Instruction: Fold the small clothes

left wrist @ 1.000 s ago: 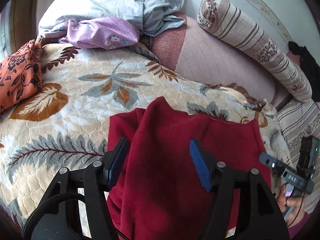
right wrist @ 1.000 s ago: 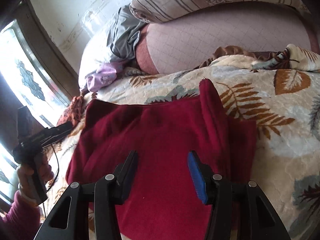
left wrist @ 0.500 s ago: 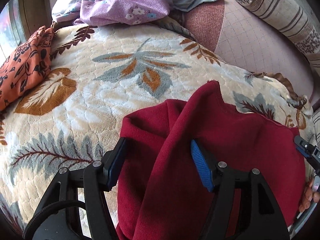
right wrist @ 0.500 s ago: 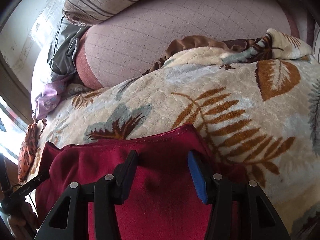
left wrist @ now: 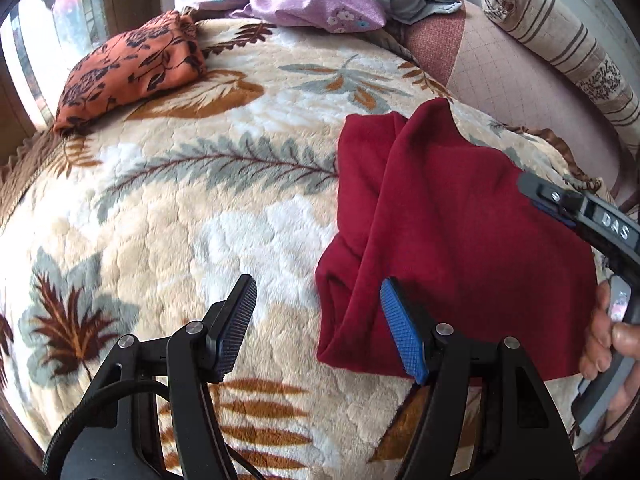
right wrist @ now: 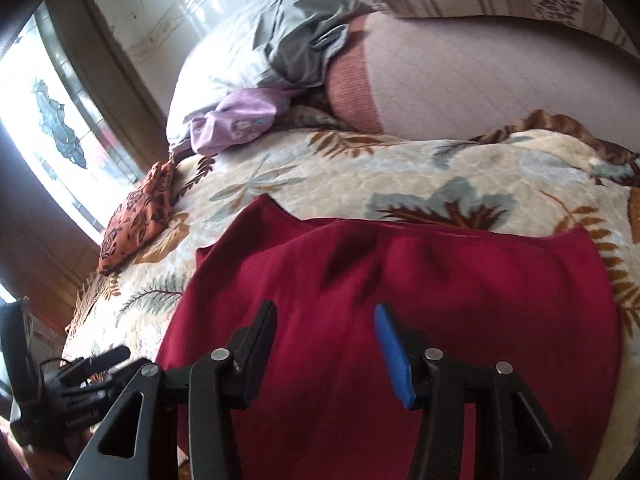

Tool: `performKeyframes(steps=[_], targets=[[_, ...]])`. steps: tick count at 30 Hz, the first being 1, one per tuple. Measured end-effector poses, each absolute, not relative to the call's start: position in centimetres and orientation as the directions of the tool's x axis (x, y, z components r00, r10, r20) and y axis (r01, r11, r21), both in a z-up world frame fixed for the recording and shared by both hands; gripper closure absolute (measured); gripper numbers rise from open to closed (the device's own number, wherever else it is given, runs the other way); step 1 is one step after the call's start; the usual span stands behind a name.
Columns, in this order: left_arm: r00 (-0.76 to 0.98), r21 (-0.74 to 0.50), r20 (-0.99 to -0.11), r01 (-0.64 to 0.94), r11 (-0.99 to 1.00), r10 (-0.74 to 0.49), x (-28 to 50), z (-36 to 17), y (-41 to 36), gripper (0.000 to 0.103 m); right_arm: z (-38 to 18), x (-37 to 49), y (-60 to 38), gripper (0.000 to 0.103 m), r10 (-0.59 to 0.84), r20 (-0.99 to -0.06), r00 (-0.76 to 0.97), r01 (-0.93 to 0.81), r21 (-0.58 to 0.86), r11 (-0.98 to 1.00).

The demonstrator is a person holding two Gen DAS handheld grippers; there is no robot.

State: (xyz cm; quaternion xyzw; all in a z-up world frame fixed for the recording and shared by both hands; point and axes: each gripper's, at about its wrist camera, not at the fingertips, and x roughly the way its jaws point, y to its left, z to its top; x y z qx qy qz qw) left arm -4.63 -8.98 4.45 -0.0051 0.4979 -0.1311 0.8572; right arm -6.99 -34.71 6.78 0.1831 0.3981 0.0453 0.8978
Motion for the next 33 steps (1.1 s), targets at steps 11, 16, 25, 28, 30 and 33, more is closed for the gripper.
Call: performKeyframes(steps=[11,16,25,28,30,33], targets=[[0.453,-0.189,-0.848,0.226,0.955,-0.275,-2.9,2.7,-9.0,0.037,4.6,3.9,-25.9,0.06,0.173,-0.758,0.629,-0.001,0.222,0.975],[0.429,-0.221,-0.853,0.222,0.95,-0.299,-2.5,2.6,-8.6,0.037,2.6,6.4,-24.9,0.058,0.126,-0.808,0.576,0.035,0.179,0.983],[0.407,-0.271,-0.85,0.208,0.94,-0.335,-2.4,2.7,-7.8,0.037,5.5,5.7,-22.0,0.034,0.13,-0.815,0.565,-0.077,0.105,0.991],[0.405,-0.262,-0.853,0.21,0.942,-0.328,-2.4,2.6,-8.1,0.037,6.0,5.3,-19.9,0.039,0.085,-0.796,0.6,-0.161,-0.016,0.987],[0.407,-0.253,-0.855,0.217,0.943,-0.323,-2.4,2.6,-8.3,0.037,6.6,4.9,-19.1,0.045,0.092,-0.77,0.632,-0.218,-0.063,0.974],[0.402,-0.261,-0.854,0.216,0.941,-0.329,-2.4,2.6,-8.1,0.037,6.4,5.2,-18.5,0.059,0.094,-0.786,0.611,-0.267,-0.093,0.959]])
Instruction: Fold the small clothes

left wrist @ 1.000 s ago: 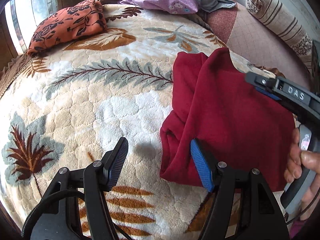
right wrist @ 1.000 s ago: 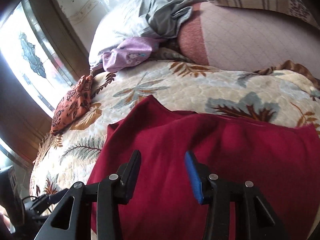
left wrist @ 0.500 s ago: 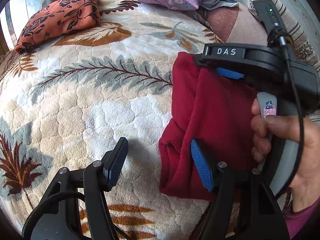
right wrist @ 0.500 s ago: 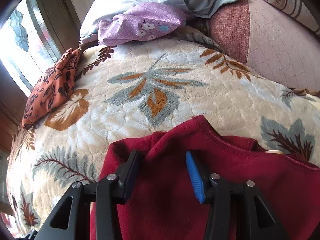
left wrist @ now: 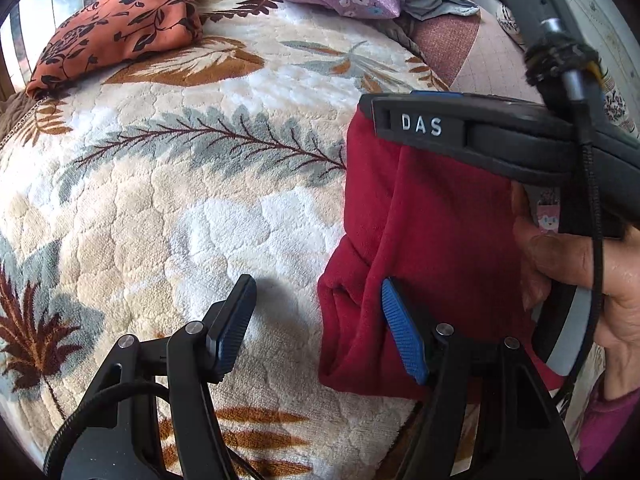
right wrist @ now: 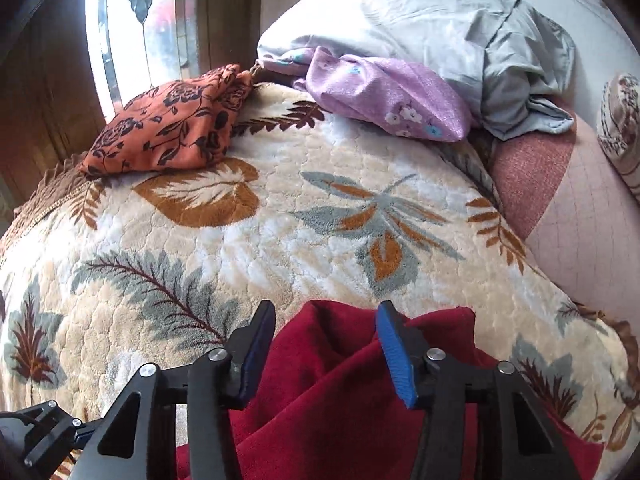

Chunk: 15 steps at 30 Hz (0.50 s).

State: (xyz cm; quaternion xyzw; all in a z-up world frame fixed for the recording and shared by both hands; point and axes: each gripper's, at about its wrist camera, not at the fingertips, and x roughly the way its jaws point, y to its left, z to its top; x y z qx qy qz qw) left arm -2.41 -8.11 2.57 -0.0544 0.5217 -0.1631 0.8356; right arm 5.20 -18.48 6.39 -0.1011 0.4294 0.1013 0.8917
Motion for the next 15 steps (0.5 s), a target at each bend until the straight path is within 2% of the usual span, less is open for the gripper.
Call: performKeyframes(steps=[4,6,7,8,12,15], targets=[[0.401,-0.261,-0.855,0.216,0.941,-0.329,-2.3,2.5,-8.1,0.037,4.2,6.0,-18.5,0.066,0.045,-0.839,0.543,-0.301,-0.144,0.943],[0.404,-0.254,-0.855,0.218,0.942,-0.324,-2.2,2.5,-8.3,0.037,3.8,5.9,-18.9,0.079,0.058,-0.844,0.533,-0.296,-0.122,0.947],[0.405,-0.253,-0.855,0.218,0.942,-0.324,-2.2,2.5,-8.3,0.037,3.7,5.8,-19.2,0.092,0.065,-0.847,0.528,-0.288,-0.106,0.952],[0.406,-0.255,-0.854,0.219,0.942,-0.325,-2.2,2.5,-8.3,0.037,3.6,5.7,-19.3,0.098,0.068,-0.846,0.528,-0.281,-0.099,0.955],[0.405,-0.261,-0.854,0.213,0.942,-0.328,-2.0,2.4,-8.2,0.036,4.5,5.4,-19.5,0.1,0.024,-0.8,0.6,-0.211,-0.13,0.969],[0.405,-0.256,-0.854,0.217,0.942,-0.325,-2.0,2.4,-8.3,0.036,3.7,6.2,-20.1,0.1,0.027,-0.819,0.574,-0.16,-0.08,0.984]])
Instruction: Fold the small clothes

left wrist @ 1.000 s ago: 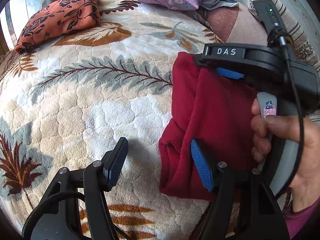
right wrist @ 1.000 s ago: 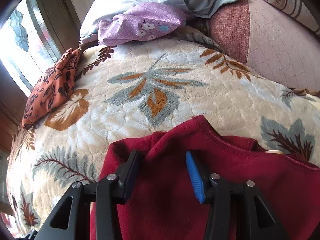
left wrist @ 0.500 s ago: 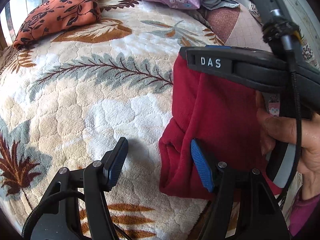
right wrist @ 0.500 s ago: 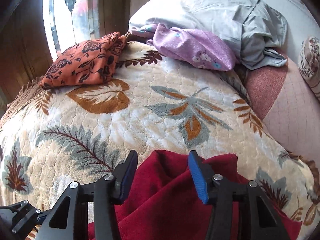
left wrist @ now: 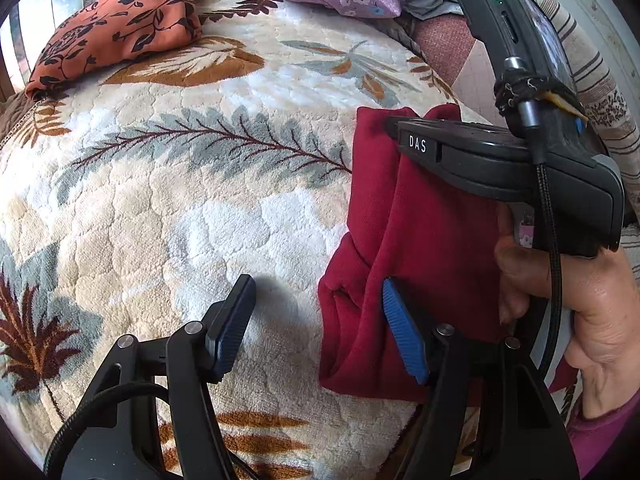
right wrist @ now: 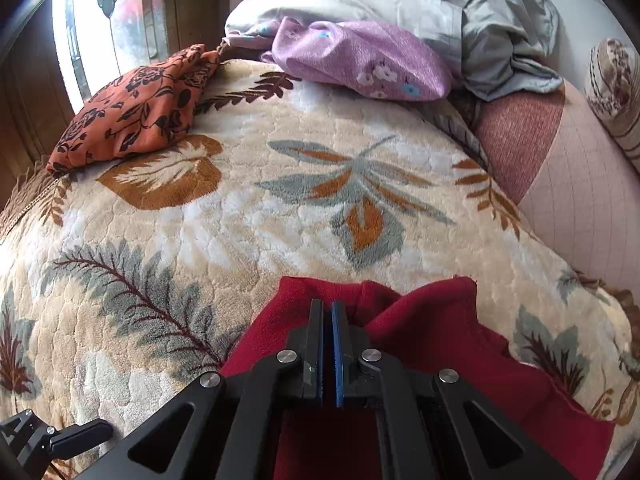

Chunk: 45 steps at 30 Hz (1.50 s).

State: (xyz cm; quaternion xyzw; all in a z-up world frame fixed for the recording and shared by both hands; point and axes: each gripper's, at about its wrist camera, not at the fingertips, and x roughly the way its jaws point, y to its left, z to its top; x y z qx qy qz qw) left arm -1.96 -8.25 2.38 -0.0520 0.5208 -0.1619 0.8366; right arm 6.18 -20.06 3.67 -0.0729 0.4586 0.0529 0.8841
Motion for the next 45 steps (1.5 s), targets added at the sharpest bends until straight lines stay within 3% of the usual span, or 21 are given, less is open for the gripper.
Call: performKeyframes(steps=[2,4,6,7,8,10,13,16,19,22,25,27,29,33,36,40,43,45], targets=[[0.403,-0.259,-0.854,0.217,0.941,-0.328,-1.9,2.4,-8.2,0.036,3.6,5.8,-19.9,0.1,0.024,-0.818,0.575,-0.157,-0.082,0.984],[0.402,-0.263,-0.854,0.217,0.94,-0.331,-1.8,2.4,-8.1,0.036,4.8,5.1,-20.6,0.1,0.092,-0.804,0.588,-0.14,0.011,0.99],[0.399,-0.276,-0.851,0.215,0.937,-0.343,-1.7,2.5,-8.0,0.036,6.2,4.4,-22.2,0.094,0.152,-0.785,0.601,-0.097,0.116,0.988],[0.4,-0.291,-0.845,0.213,0.933,-0.355,-1.7,2.5,-7.8,0.037,6.8,4.0,-23.1,0.081,0.166,-0.781,0.603,-0.066,0.158,0.985],[0.403,-0.309,-0.837,0.212,0.927,-0.371,-1.6,2.7,-7.6,0.036,7.0,3.7,-23.9,0.058,0.183,-0.777,0.602,-0.046,0.195,0.98],[0.4,-0.332,-0.828,0.213,0.919,-0.392,-1.4,2.8,-7.4,0.036,7.1,2.8,-25.5,0.043,0.21,-0.77,0.602,-0.006,0.259,0.966],[0.381,-0.373,-0.823,0.199,0.906,-0.422,-0.9,2.5,-7.3,0.036,6.0,2.1,-26.9,0.043,0.229,-0.789,0.571,0.029,0.299,0.954],[0.388,-0.401,-0.809,0.187,0.897,-0.442,-0.7,2.3,-7.4,0.029,4.6,1.8,-27.8,0.042,0.268,-0.801,0.536,0.06,0.353,0.934],[0.397,-0.419,-0.789,0.211,0.883,-0.469,-0.9,2.2,-8.0,0.027,4.1,2.0,-28.1,0.028,0.334,-0.79,0.513,0.078,0.431,0.899],[0.376,-0.478,-0.749,0.264,0.838,-0.546,-1.1,2.1,-8.8,0.028,4.2,2.6,-27.5,0.025,0.327,-0.806,0.494,0.081,0.417,0.905],[0.371,-0.509,-0.72,0.293,0.81,-0.586,-1.5,2.2,-9.3,0.033,4.2,3.4,-26.5,0.022,0.327,-0.824,0.463,0.063,0.398,0.915],[0.38,-0.504,-0.715,0.303,0.809,-0.587,-1.6,2.5,-9.4,0.048,4.2,4.0,-25.8,0.021,0.327,-0.837,0.439,0.044,0.384,0.922],[0.391,-0.523,-0.689,0.315,0.792,-0.61,-1.9,3.2,-9.2,0.053,4.2,4.8,-25.1,0.018,0.335,-0.853,0.399,0.019,0.373,0.928],[0.413,-0.492,-0.659,0.396,0.775,-0.629,-3.0,4.7,-9.9,0.053,4.1,6.8,-23.7,0.017,0.309,-0.893,0.326,-0.017,0.322,0.947],[0.419,-0.455,-0.669,0.422,0.784,-0.614,-3.5,4.8,-10.6,0.056,3.6,8.1,-22.3,0.006,0.298,-0.923,0.242,-0.067,0.291,0.955],[0.411,-0.462,-0.669,0.421,0.78,-0.619,-3.5,4.8,-10.6,0.056,2.7,7.9,-20.9,0.009,0.215,-0.95,0.226,-0.12,0.192,0.974],[0.411,-0.462,-0.677,0.409,0.787,-0.611,-3.6,4.8,-10.2,0.056,2.5,6.5,-20.7,0.049,0.103,-0.953,0.286,-0.152,0.062,0.986],[0.408,-0.464,-0.684,0.396,0.792,-0.605,-3.4,4.9,-10.1,0.053,3.4,5.5,-21.7,0.065,0.136,-0.934,0.331,-0.152,0.089,0.984]])
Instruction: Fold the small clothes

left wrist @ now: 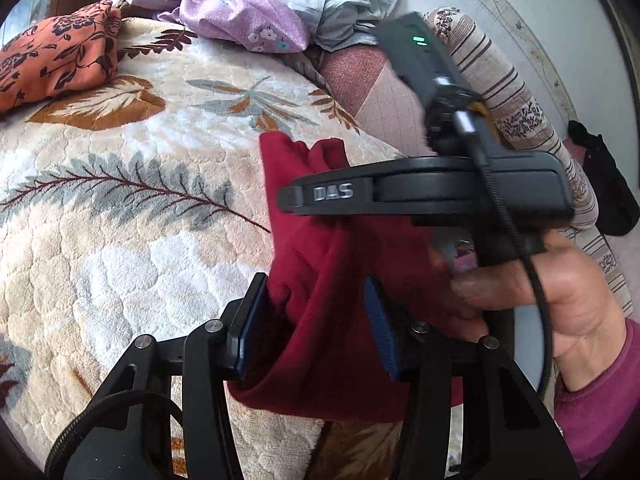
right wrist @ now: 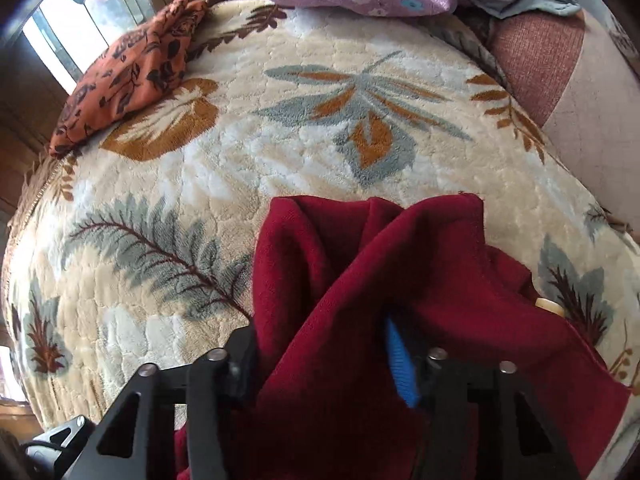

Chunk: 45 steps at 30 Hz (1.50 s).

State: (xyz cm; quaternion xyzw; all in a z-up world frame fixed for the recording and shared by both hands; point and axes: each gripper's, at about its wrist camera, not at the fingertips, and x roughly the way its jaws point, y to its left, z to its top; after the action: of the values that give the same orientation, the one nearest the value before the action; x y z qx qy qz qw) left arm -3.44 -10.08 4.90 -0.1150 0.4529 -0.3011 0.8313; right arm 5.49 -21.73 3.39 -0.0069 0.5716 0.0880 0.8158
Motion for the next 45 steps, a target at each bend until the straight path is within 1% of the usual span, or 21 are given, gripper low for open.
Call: performKeyframes(steps=[1,2,4,7,11,14,15,20,22,23,26,28,30,33,35,37,39,40,42,43,45], targets=[[0.412,-0.452,-0.694,0.39,0.802,-0.591,-3.3,4.9,-10.1,0.051,3.9,5.0,-22.5,0.074,0.162,-0.924,0.345,-0.137,0.121,0.983],[0.416,-0.44,-0.701,0.387,0.81,-0.579,-3.2,4.9,-10.1,0.041,4.4,4.5,-23.4,0.078,0.196,-0.911,0.363,-0.121,0.162,0.979],[0.422,-0.442,-0.703,0.37,0.817,-0.572,-3.3,4.8,-10.0,0.031,5.6,3.4,-25.1,0.081,0.246,-0.877,0.412,-0.093,0.228,0.969],[0.403,-0.459,-0.701,0.378,0.804,-0.589,-3.4,4.6,-10.4,0.03,6.5,1.7,-27.4,0.083,0.301,-0.84,0.451,-0.056,0.31,0.949],[0.421,-0.412,-0.705,0.412,0.813,-0.571,-4.0,4.4,-11.4,0.03,6.6,0.4,-28.8,0.083,0.326,-0.818,0.474,-0.037,0.352,0.935],[0.427,-0.405,-0.701,0.421,0.812,-0.571,-4.3,4.3,-11.7,0.033,6.1,0.2,-28.9,0.083,0.331,-0.816,0.474,-0.018,0.367,0.93],[0.431,-0.401,-0.698,0.427,0.811,-0.572,-4.4,4.4,-11.8,0.04,6.0,0.1,-29.1,0.083,0.334,-0.815,0.473,-0.011,0.374,0.927],[0.462,-0.324,-0.704,0.466,0.823,-0.539,-5.0,4.8,-12.7,0.051,5.5,0.3,-29.2,0.083,0.342,-0.814,0.47,0.0,0.388,0.922],[0.469,-0.307,-0.706,0.472,0.827,-0.53,-5.1,4.8,-12.8,0.052,5.4,0.4,-29.1,0.083,0.342,-0.816,0.465,0.0,0.387,0.922],[0.471,-0.302,-0.708,0.472,0.828,-0.527,-5.1,4.8,-12.8,0.055,5.4,0.3,-29.2,0.083,0.34,-0.818,0.463,0.006,0.387,0.922],[0.473,-0.295,-0.71,0.473,0.83,-0.522,-5.1,4.8,-12.8,0.055,5.4,0.7,-28.8,0.083,0.331,-0.826,0.456,0.0,0.371,0.929],[0.473,-0.291,-0.712,0.474,0.831,-0.519,-5.1,4.7,-12.9,0.058,5.4,1.1,-28.4,0.083,0.323,-0.833,0.449,-0.004,0.36,0.933],[0.474,-0.285,-0.714,0.476,0.832,-0.515,-5.1,4.7,-13.0,0.059,5.3,1.7,-27.9,0.083,0.313,-0.845,0.434,-0.008,0.344,0.939],[0.471,-0.29,-0.715,0.471,0.833,-0.516,-5.0,4.6,-12.9,0.059,5.1,3.1,-26.6,0.074,0.287,-0.871,0.398,-0.021,0.304,0.952],[0.47,-0.292,-0.718,0.467,0.835,-0.513,-4.9,4.5,-12.8,0.059,4.8,3.9,-25.9,0.062,0.265,-0.887,0.378,-0.031,0.273,0.961],[0.47,-0.289,-0.722,0.464,0.838,-0.509,-4.7,4.4,-12.8,0.059,4.2,4.5,-25.1,0.059,0.221,-0.903,0.368,-0.038,0.223,0.974],[0.469,-0.291,-0.724,0.458,0.84,-0.507,-4.6,4.3,-12.7,0.059,3.6,4.8,-24.6,0.059,0.188,-0.911,0.367,-0.047,0.184,0.982],[0.467,-0.296,-0.724,0.455,0.84,-0.508,-4.6,4.3,-12.7,0.059,3.5,4.7,-24.6,0.061,0.186,-0.906,0.38,-0.045,0.183,0.982],[0.462,-0.305,-0.722,0.455,0.837,-0.514,-4.4,4.4,-12.7,0.059,3.6,4.0,-25.2,0.069,0.18,-0.888,0.424,-0.016,0.192,0.981],[0.462,-0.305,-0.722,0.456,0.836,-0.515,-4.4,4.4,-12.8,0.059,3.9,3.5,-25.5,0.075,0.189,-0.876,0.443,-0.009,0.207,0.978],[0.463,-0.303,-0.721,0.459,0.836,-0.515,-4.7,4.4,-12.9,0.059,4.6,2.3,-26.2,0.081,0.205,-0.854,0.479,0.008,0.238,0.971]])
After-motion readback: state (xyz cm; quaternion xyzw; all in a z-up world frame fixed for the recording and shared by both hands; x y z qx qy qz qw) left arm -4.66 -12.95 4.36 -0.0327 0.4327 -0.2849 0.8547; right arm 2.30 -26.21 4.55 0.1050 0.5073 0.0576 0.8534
